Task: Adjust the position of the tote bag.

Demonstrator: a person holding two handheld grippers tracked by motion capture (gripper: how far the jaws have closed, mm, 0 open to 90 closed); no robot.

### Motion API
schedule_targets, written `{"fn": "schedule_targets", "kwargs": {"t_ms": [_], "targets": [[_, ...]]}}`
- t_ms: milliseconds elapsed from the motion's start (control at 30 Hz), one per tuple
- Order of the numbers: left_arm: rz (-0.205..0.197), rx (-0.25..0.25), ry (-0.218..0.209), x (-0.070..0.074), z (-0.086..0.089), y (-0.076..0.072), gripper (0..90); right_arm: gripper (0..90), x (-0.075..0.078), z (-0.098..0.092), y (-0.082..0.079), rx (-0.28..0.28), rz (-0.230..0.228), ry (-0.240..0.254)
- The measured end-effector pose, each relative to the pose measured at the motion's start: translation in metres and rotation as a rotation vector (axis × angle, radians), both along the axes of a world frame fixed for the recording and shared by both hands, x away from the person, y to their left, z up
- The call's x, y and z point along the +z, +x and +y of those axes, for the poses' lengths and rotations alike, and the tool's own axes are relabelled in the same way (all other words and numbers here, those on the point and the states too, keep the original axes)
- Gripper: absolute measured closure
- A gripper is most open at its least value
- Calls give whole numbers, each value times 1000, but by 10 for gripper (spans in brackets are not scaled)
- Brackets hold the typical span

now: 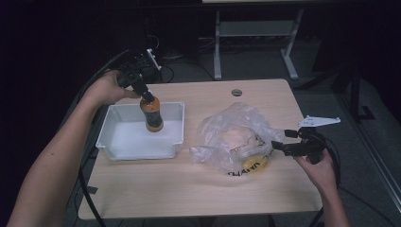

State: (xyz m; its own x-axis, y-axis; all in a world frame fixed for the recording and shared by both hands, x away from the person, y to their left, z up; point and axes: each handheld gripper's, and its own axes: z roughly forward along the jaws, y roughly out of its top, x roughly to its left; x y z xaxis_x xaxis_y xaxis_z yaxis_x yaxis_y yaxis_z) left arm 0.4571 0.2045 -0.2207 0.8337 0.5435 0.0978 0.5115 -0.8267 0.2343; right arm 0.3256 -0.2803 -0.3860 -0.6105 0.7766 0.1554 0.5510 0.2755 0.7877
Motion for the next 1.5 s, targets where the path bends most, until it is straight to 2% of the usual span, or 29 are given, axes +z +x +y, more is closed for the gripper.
{"fn": "schedule_targets", "kwargs": {"t_ms": [200,267,400,700,1033,1200,1300,1500], "targets": [[-6,-20,3,-9,1,2,592,220,1,-1,-1,0,-1,1],[-1,-12,-3,-13,2,3,592,221,1,-2,-1,-3,-3,3],[7,-31,10,-22,2,6,592,221,1,-4,-2,-7,-4,5],[28,-43,5,-39,2,9,592,220,1,-2,1,-1,-1,5],[31,-54,16,-43,7,11,592,220,0,1,3,6,4,-5],[31,-72,22,-45,6,11,592,220,0,0,3,4,0,-5],[47,-74,18,-48,5,13,592,220,0,-1,1,1,3,-8],[44,-83,12,-52,2,14,591,221,0,-3,0,-6,1,-5]]}}
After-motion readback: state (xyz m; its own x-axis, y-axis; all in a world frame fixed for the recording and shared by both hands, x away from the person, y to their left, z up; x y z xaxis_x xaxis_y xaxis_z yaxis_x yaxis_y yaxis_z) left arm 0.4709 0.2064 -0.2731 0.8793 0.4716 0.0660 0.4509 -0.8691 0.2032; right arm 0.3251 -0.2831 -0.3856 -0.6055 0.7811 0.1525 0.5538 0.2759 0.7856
